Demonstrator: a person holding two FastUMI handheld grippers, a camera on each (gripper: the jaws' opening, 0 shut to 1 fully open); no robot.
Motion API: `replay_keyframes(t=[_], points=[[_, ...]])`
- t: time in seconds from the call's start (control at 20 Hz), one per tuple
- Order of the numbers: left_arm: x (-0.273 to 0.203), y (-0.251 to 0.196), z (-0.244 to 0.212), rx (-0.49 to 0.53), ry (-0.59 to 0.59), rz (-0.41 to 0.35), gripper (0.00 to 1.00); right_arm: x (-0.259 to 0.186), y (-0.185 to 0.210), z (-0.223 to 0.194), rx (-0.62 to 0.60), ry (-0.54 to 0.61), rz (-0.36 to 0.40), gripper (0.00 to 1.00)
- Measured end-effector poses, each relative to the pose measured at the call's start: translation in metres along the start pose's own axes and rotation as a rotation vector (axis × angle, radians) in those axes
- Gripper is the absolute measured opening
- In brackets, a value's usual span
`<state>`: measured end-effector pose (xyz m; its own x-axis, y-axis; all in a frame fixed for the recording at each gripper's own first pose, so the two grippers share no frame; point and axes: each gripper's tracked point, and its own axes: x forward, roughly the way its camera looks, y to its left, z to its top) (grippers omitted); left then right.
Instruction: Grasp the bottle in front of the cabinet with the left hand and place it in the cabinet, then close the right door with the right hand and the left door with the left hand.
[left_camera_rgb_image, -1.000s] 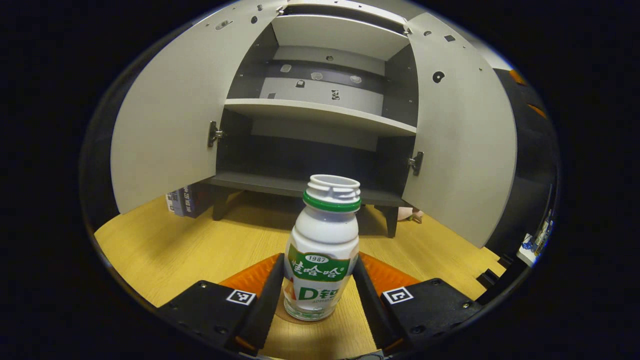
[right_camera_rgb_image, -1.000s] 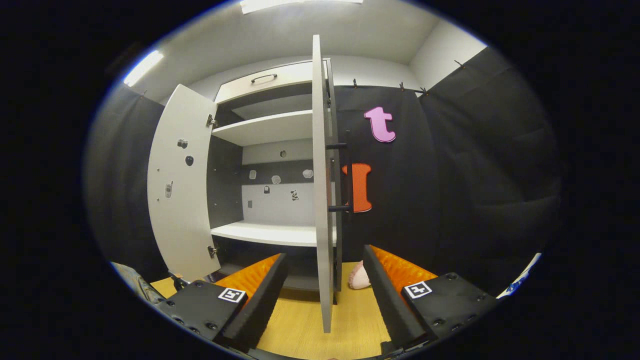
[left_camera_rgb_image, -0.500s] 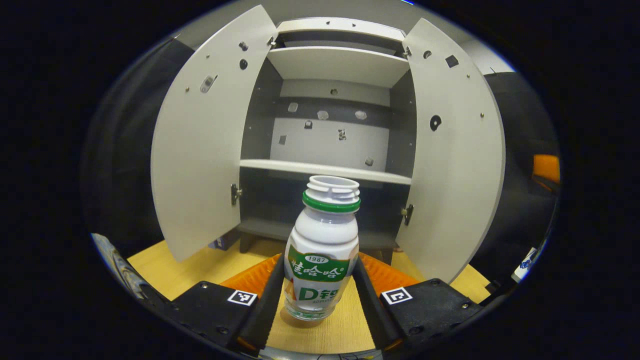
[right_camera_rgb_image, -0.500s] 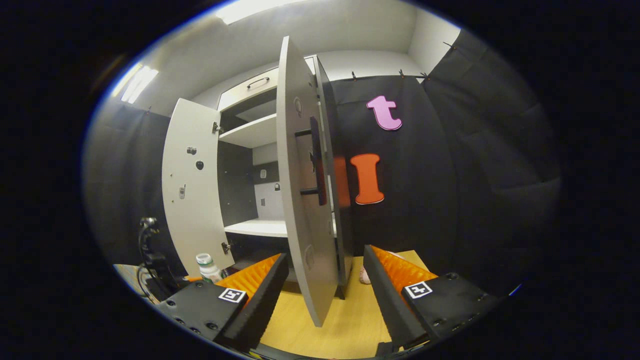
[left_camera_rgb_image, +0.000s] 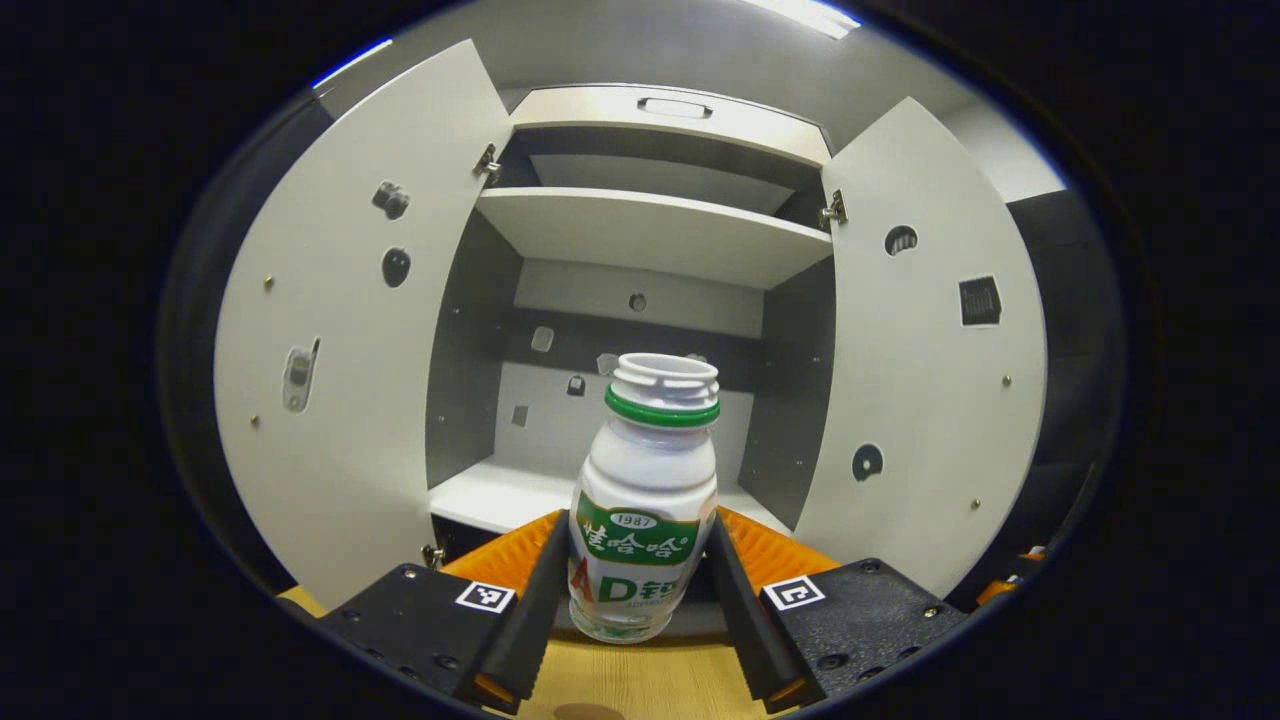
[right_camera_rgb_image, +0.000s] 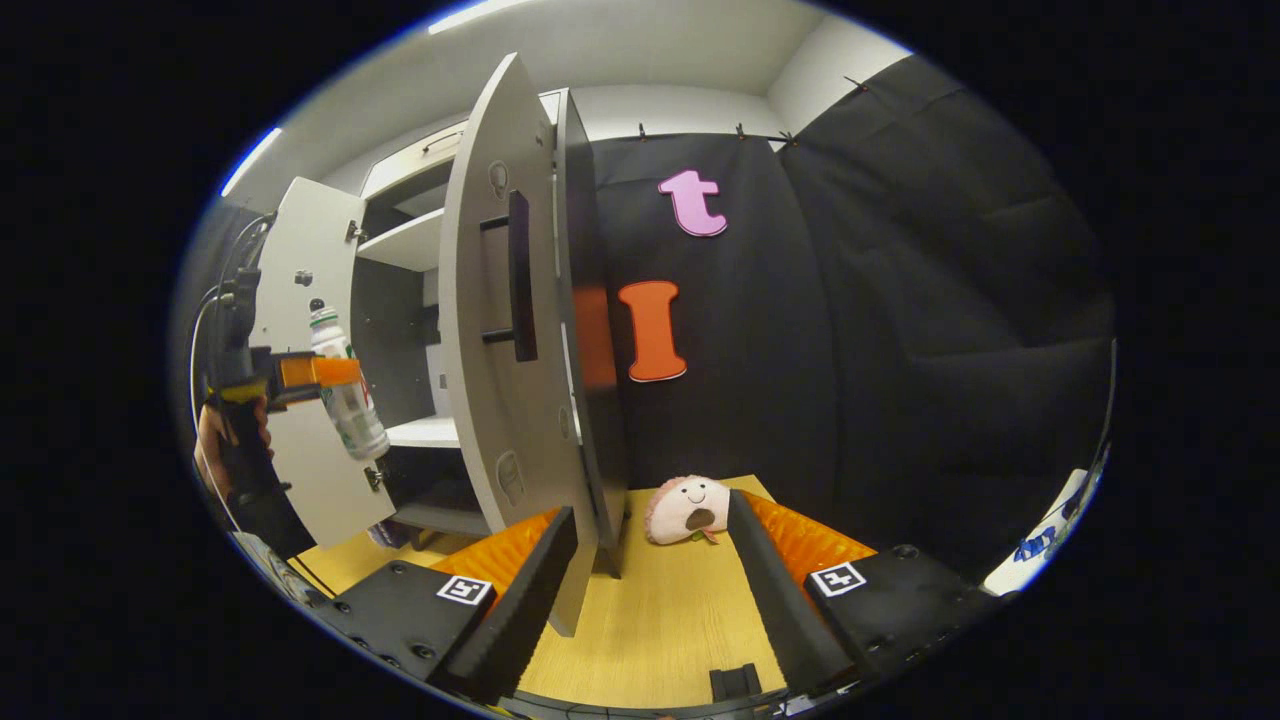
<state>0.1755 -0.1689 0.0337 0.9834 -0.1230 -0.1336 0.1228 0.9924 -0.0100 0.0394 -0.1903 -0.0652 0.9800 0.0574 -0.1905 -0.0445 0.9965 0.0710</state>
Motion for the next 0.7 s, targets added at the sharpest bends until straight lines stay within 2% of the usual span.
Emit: replay_keyframes(t=[0.15,0.3,0.5,0.6,0.7], points=[[0.056,-0.005,0.024,-0.041,0.018,-0.084,0.76,-0.007,-0.001,-0.008,0.009,0.001,-0.074,0.99],[0.114,-0.005,0.028,-0.111,0.066,-0.148,0.76,-0.013,-0.008,-0.013,-0.011,-0.007,-0.156,0.99],[0.189,0.009,0.018,-0.037,0.116,-0.125,0.76,-0.021,-0.012,-0.012,0.008,-0.035,-0.246,0.99],[0.213,0.006,0.003,0.003,0.159,-0.119,0.77,-0.027,-0.019,-0.011,0.019,-0.043,-0.289,0.99],[0.229,-0.002,-0.017,-0.003,0.213,-0.14,0.77,-0.029,-0.026,-0.012,0.027,-0.047,-0.328,0.99]])
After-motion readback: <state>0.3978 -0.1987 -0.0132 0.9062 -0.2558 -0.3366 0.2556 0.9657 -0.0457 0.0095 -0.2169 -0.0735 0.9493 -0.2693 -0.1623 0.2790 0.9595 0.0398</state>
